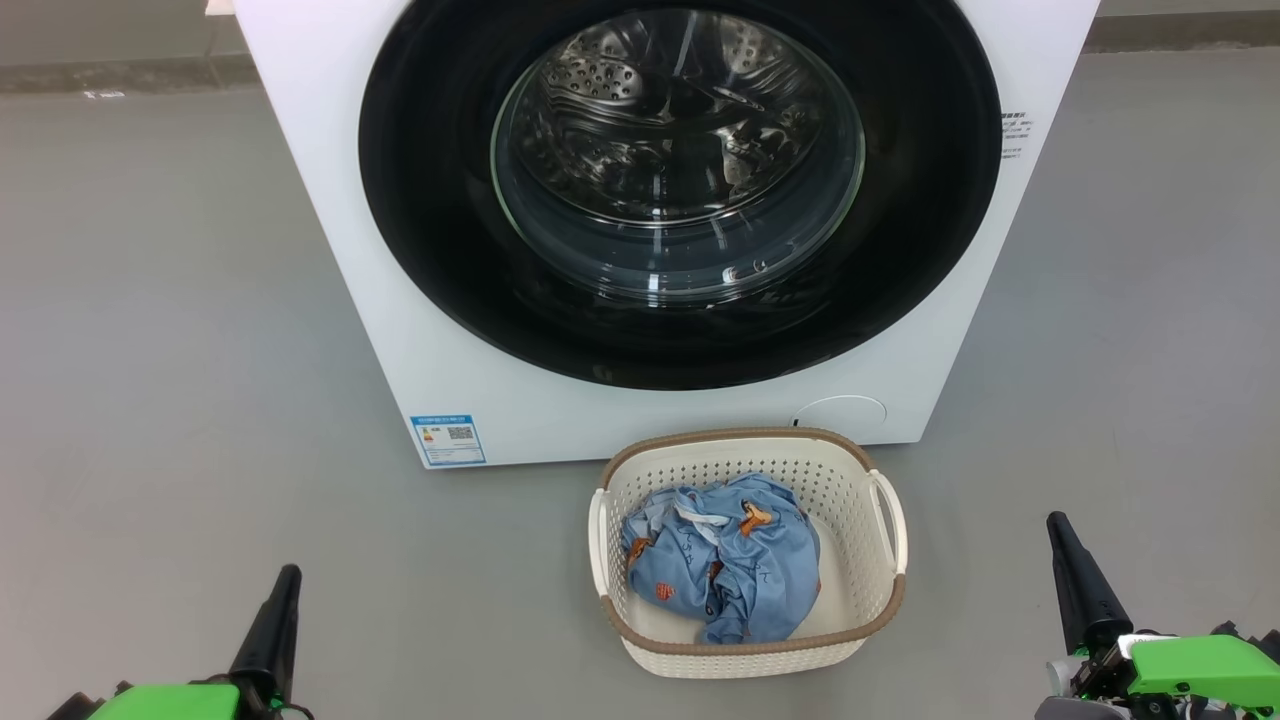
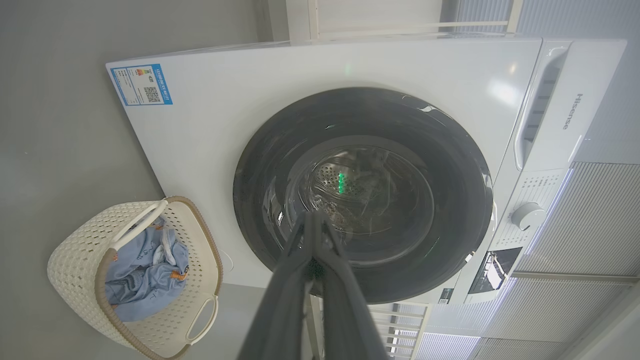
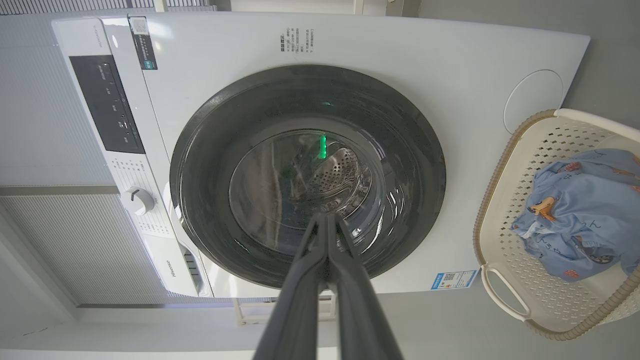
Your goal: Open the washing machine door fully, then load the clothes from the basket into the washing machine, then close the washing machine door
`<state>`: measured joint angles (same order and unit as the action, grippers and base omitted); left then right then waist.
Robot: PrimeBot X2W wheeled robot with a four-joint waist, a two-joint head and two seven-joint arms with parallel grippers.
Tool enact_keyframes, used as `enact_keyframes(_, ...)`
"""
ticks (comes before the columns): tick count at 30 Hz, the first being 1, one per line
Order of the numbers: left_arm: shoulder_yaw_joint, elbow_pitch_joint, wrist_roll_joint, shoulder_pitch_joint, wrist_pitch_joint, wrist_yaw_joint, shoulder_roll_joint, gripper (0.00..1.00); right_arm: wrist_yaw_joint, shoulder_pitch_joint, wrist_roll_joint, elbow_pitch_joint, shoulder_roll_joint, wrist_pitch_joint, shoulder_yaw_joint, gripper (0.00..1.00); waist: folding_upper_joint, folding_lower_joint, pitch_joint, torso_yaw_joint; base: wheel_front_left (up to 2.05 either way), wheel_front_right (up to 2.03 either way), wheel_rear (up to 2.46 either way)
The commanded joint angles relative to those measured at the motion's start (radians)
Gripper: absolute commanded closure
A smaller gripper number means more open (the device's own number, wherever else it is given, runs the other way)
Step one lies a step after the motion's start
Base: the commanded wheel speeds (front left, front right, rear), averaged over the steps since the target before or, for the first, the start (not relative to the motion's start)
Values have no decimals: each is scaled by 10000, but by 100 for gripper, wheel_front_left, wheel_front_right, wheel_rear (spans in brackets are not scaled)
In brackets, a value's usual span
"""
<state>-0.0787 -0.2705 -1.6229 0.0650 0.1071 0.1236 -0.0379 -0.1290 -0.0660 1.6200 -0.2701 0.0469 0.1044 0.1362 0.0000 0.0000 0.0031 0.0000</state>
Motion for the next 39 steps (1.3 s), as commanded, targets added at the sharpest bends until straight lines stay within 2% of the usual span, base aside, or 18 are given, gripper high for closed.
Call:
enact_keyframes(1,-357,256,148,430,66,71,-127,100,-17,-420,-120,253,37,94,-217,100,0,0,0,0,0,0,0)
enact_keyframes(20,-359,256,150,431,67,71,-126,100,-17,-420,-121,253,36,95,-216,100,0,0,0,0,0,0,0)
enact_keyframes(21,-2,1,1,1,-1,0,0,0,0,0,-75,1,0,10,0,0,0,0,0,0,0,0,0)
enact_keyframes(26,72,-491,-14,-370,-14,-19,216,0,0,336,-81,-541,-115,-15,-7,0,0,0,4,-1,0,0,0)
enact_keyframes(33,162,-355,88,-408,-219,-14,197,0,-1,392,-160,-356,-106,-219,-71,0,0,23,-5,5,0,0,0)
enact_keyframes(39,209,-220,317,-458,-396,-10,180,0,-2,453,-497,-182,-99,-395,-87,0,0,1,32,21,0,0,0)
